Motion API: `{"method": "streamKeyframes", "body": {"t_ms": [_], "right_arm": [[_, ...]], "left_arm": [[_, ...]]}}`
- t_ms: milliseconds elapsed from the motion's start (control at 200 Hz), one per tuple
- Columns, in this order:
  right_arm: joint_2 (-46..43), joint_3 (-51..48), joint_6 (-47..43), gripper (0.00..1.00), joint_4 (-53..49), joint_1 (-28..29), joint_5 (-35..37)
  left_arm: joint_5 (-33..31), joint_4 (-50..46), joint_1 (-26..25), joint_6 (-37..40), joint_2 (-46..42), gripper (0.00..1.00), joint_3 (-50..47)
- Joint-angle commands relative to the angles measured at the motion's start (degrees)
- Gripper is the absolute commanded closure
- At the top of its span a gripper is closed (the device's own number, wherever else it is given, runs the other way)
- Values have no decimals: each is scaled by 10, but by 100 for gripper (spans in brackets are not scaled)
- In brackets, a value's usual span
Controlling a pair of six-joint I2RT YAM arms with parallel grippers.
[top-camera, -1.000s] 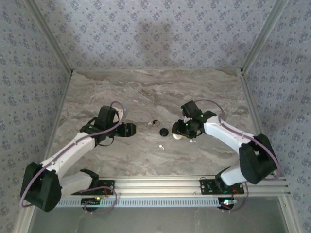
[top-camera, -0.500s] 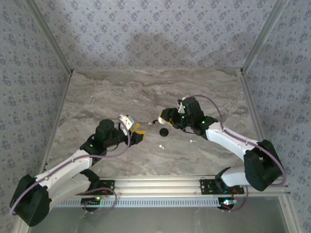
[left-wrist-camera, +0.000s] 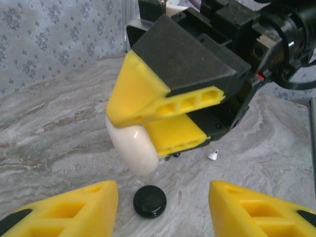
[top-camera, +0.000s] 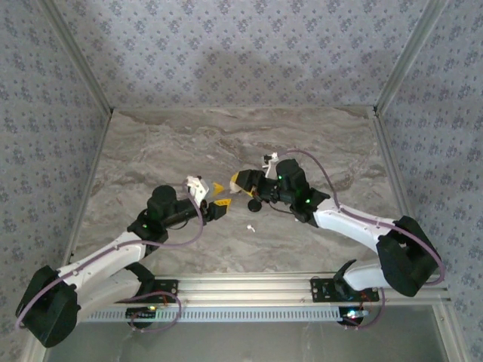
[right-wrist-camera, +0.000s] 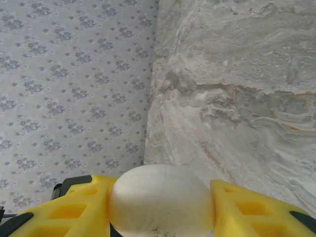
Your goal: Insert the wireless bluetooth earbuds into the charging case
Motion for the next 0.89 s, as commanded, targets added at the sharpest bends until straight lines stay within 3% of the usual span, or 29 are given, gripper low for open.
{"method": "streamKeyframes", "body": {"t_ms": [0,655,889], "right_arm": [[-2,-8,15,51,49,8,4],[0,-23,30,51,104,37,-2],[4,-26,33,50,108,44,2]], "left_arm": [[10,48,-4,-13,3,47,-6],[-25,73,-3,-39,26,46,6],[-27,76,-4,-43,27,55,8]]}}
